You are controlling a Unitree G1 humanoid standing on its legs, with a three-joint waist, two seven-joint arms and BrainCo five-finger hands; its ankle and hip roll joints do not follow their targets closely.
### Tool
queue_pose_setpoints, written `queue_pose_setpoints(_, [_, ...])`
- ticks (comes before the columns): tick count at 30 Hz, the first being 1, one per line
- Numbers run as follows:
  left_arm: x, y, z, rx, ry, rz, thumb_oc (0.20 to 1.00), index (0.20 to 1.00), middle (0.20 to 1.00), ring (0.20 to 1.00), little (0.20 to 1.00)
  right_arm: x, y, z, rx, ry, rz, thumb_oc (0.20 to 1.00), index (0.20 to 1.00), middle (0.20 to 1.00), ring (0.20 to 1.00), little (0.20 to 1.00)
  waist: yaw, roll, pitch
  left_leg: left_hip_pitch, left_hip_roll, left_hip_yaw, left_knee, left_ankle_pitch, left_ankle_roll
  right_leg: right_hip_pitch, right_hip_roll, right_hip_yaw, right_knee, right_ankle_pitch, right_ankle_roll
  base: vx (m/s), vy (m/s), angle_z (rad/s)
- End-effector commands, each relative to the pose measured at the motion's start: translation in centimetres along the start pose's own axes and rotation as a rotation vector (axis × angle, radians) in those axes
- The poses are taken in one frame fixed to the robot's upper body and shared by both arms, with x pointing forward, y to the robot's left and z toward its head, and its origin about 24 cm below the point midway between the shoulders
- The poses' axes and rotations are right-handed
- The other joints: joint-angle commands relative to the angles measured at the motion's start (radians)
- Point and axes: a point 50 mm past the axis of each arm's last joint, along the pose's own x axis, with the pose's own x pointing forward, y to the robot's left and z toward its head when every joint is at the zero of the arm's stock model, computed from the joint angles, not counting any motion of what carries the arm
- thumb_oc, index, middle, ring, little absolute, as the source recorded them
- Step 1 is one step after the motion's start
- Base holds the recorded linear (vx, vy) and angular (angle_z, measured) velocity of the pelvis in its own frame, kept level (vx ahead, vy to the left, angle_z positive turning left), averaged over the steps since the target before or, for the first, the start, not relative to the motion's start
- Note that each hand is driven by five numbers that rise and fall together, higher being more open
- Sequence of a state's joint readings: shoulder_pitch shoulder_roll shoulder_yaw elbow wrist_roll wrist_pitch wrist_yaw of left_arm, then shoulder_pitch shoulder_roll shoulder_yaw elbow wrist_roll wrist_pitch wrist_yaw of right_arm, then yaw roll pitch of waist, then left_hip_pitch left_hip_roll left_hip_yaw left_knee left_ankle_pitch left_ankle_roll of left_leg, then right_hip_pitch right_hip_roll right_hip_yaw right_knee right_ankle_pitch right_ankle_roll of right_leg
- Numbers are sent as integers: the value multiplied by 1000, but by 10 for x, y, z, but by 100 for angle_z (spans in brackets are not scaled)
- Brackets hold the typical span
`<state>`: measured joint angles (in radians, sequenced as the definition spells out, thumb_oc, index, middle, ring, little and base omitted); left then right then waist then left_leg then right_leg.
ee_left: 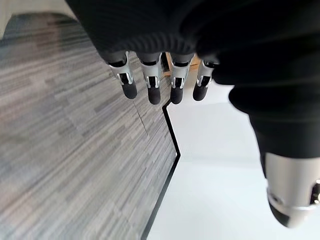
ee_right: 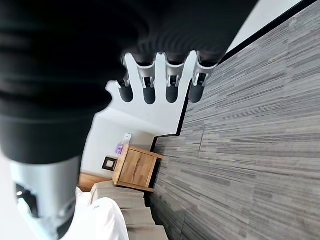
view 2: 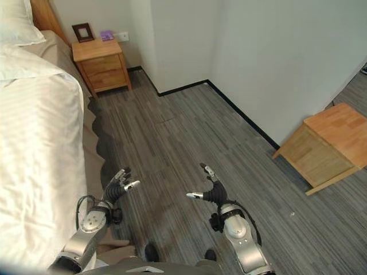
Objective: Making the bed.
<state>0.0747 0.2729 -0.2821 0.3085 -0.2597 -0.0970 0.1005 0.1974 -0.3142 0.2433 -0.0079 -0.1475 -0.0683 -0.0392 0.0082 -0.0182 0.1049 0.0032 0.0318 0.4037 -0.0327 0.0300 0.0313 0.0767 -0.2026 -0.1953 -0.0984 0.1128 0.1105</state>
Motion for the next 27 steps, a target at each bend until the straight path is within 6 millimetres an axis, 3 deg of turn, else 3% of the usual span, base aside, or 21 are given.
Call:
queue_pose_setpoints(1, [13, -7, 27, 30, -116, -51, 1000, 1000, 1000, 1000, 1000, 8, -18, 38, 26, -202, -41, 1000, 1000, 1000, 1000, 1000, 32, 27, 18, -38, 101, -212, -55, 93, -115, 50, -26, -40, 41, -76, 78, 10, -21, 11])
queue_pose_setpoints(4, [13, -9, 29, 30, -123, -60, 1000, 1000, 1000, 1000, 1000, 7, -19, 41, 51, -221, -31, 1000, 1000, 1000, 1000, 1000, 32, 26, 13, -37, 100, -219, -55, 93, -118, 58, -26, -46, 32, -75, 78, -1, 0, 14])
queue_pose_setpoints(5, [5, 63, 8, 35, -14, 255, 1000, 1000, 1000, 1000, 1000, -1, -25, -64, 430, 265, -152, 1000, 1000, 1000, 1000, 1000, -33, -19, 30, 65, 63, -336, -10, -34, -87, -88, 78, 139, 238, -137, 29, -49, 78, -5])
queue_pose_setpoints(7, [7, 61, 13, 67, -33, 232, 1000, 1000, 1000, 1000, 1000, 0, -28, -62, 427, 256, -156, 1000, 1000, 1000, 1000, 1000, -25, -19, 33, 58, 54, -338, 21, -54, -73, -107, 67, 126, 288, -127, 34, -51, 85, -35])
queue_pose_setpoints(8, [8, 62, 26, 116, -87, 222, 1000, 1000, 1000, 1000, 1000, 1, -34, -57, 413, 227, -163, 1000, 1000, 1000, 1000, 1000, -23, -16, 41, 67, 42, -344, 32, -65, -58, -132, 65, 134, 351, -92, 47, -2, 118, -26])
queue_pose_setpoints(9, [9, 59, 31, 93, -116, 225, 1000, 1000, 1000, 1000, 1000, 4, -40, -48, 440, 172, -184, 1000, 1000, 1000, 1000, 1000, -15, -2, 55, 85, 38, -351, 23, -68, -41, -169, 57, 97, 451, -66, 59, -1, 115, -7])
queue_pose_setpoints(10, [9, 59, 31, 92, -116, 225, 1000, 1000, 1000, 1000, 1000, 4, -40, -48, 439, 172, -185, 1000, 1000, 1000, 1000, 1000, -16, -3, 55, 86, 37, -351, 22, -67, -41, -170, 56, 97, 455, -67, 59, 59, 92, 3])
queue_pose_setpoints(11, [8, 58, 32, 87, -118, 220, 1000, 1000, 1000, 1000, 1000, 5, -44, -41, 411, 143, -185, 1000, 1000, 1000, 1000, 1000, -16, 0, 55, 105, 36, -353, 5, -71, -42, -187, 54, 69, 446, -67, 56, 203, -14, 6])
queue_pose_setpoints(12, [8, 57, 37, 79, -139, 221, 1000, 1000, 1000, 1000, 1000, 11, -49, -28, 374, 82, -183, 1000, 1000, 1000, 1000, 1000, -28, 1, 51, 139, 38, -365, -38, -72, -55, -234, 66, 48, 359, -68, 45, 214, -17, 3])
queue_pose_setpoints(13, [8, 58, 37, 78, -139, 221, 1000, 1000, 1000, 1000, 1000, 11, -49, -28, 373, 82, -183, 1000, 1000, 1000, 1000, 1000, -30, 3, 52, 142, 42, -367, -40, -74, -56, -229, 69, 45, 356, -69, 44, 321, -110, 10])
queue_pose_setpoints(15, [11, 58, 54, 101, -205, 211, 1000, 1000, 1000, 1000, 1000, 18, -58, -14, 272, 21, -174, 1000, 1000, 1000, 1000, 1000, -48, -2, 56, 175, 62, -398, -55, -95, -83, -277, 53, 39, 179, -8, 47, 443, -212, 43])
queue_pose_setpoints(16, [16, 61, 70, 139, -256, 216, 1000, 1000, 1000, 1000, 1000, 26, -62, 4, 203, -47, -163, 1000, 1000, 1000, 1000, 1000, -70, -7, 62, 214, 106, -439, -55, -120, -112, -326, 34, 103, 94, 33, 71, 436, -208, 69])
queue_pose_setpoints(20, [16, 63, 74, 181, -275, 223, 1000, 1000, 1000, 1000, 1000, 25, -64, 4, 88, -37, -134, 1000, 1000, 1000, 1000, 1000, -72, -21, 54, 285, 163, -462, -49, -143, -134, -312, 54, 158, 139, 39, 65, 404, -238, 38])
queue_pose_setpoints(21, [14, 62, 67, 152, -255, 221, 1000, 1000, 1000, 1000, 1000, 22, -69, 4, 21, -35, -122, 1000, 1000, 1000, 1000, 1000, -68, -6, 33, 260, 206, -484, 103, -59, -152, -278, 98, 155, 154, 27, 36, 407, -263, 47])
queue_pose_setpoints(22, [12, 62, 63, 112, -240, 214, 1000, 1000, 1000, 1000, 1000, 22, -72, 6, -6, -45, -109, 1000, 1000, 1000, 1000, 1000, -58, -6, 35, 199, 214, -493, 250, 52, -157, -250, 117, 144, 162, 11, 5, 392, -269, 40])
queue_pose_setpoints(23, [12, 62, 63, 112, -241, 214, 1000, 1000, 1000, 1000, 1000, 22, -72, 6, -6, -45, -110, 1000, 1000, 1000, 1000, 1000, -62, -10, 32, 191, 210, -498, 250, 57, -158, -254, 113, 142, 161, 15, 4, 269, -452, 14])
queue_pose_setpoints(24, [13, 59, 64, 45, -240, 202, 1000, 1000, 1000, 1000, 1000, 24, -74, 16, -25, -87, -105, 1000, 1000, 1000, 1000, 1000, -14, -52, 93, 11, 189, -507, 517, 133, -115, -174, 113, 129, 148, -14, -54, 142, -336, 16])
queue_pose_setpoints(25, [14, 59, 64, 46, -241, 202, 1000, 1000, 1000, 1000, 1000, 24, -75, 16, -25, -88, -106, 1000, 1000, 1000, 1000, 1000, -18, -55, 93, 3, 184, -512, 521, 136, -114, -177, 109, 126, 147, -10, -54, 311, -550, 8])
queue_pose_setpoints(26, [15, 56, 64, 40, -239, 184, 1000, 1000, 1000, 1000, 1000, 24, -78, 19, -41, -97, -109, 1000, 1000, 1000, 1000, 1000, 5, -86, 126, -89, 163, -470, 598, 114, -91, -135, 104, 128, 132, -35, -79, 297, -279, 2])
queue_pose_setpoints(27, [14, 54, 62, 31, -234, 179, 1000, 1000, 1000, 1000, 1000, 24, -80, 21, -44, -103, -111, 1000, 1000, 1000, 1000, 1000, 27, -81, 138, -145, 124, -460, 638, 63, -95, -102, 110, 135, 122, -55, -83, 304, -277, 10])
